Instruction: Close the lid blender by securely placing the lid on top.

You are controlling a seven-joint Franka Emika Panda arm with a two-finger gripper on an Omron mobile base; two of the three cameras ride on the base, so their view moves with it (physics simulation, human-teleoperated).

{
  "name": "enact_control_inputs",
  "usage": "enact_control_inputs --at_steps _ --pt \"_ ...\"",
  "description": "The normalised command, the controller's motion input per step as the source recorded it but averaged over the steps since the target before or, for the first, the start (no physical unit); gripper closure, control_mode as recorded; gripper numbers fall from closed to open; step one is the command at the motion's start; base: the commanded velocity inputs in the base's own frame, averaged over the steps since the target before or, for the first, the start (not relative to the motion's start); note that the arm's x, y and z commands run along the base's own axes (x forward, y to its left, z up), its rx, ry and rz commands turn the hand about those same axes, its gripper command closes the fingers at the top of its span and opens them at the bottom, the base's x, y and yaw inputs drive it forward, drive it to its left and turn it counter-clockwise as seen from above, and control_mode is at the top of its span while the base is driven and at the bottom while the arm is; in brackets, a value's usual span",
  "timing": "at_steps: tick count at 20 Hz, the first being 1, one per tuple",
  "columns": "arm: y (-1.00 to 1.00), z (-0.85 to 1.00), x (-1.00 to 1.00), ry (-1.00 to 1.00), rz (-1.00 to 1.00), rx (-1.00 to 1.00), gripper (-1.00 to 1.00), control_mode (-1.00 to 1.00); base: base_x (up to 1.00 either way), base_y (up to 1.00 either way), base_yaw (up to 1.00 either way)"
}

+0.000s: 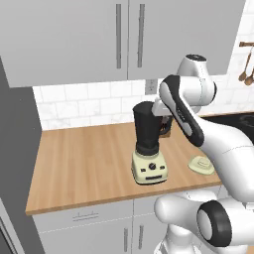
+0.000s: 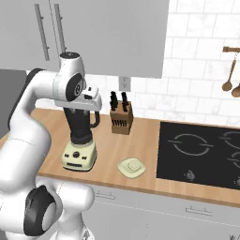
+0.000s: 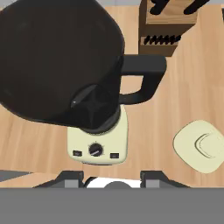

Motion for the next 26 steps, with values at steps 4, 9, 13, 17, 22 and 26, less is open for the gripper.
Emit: enact_control_inputs --at_steps 4,9,13,17,22,26 --pt "-0.12 0.0 -0.03 0.0 0.0 -0.01 -1.0 -1.0 0.0 0.0 0.0" --pt "-1.0 -0.19 -0.25 -0.05 -0.01 0.22 -1.0 -1.0 0.0 0.0 0.0" --pt "-1.0 -0.26 -0.22 -0.04 0.0 0.15 -1.0 -1.0 0.0 0.0 0.0" --pt "-1.0 -0.5 -0.1 0.0 0.0 0.09 -1.0 -1.0 0.0 0.0 0.0" --pt "-1.0 -0.83 -0.05 0.0 0.08 0.0 -1.0 -1.0 0.0 0.0 0.0" --pt "-0.47 -0.64 -0.13 0.0 0.18 -0.09 -1.0 -1.0 0.0 0.0 0.0"
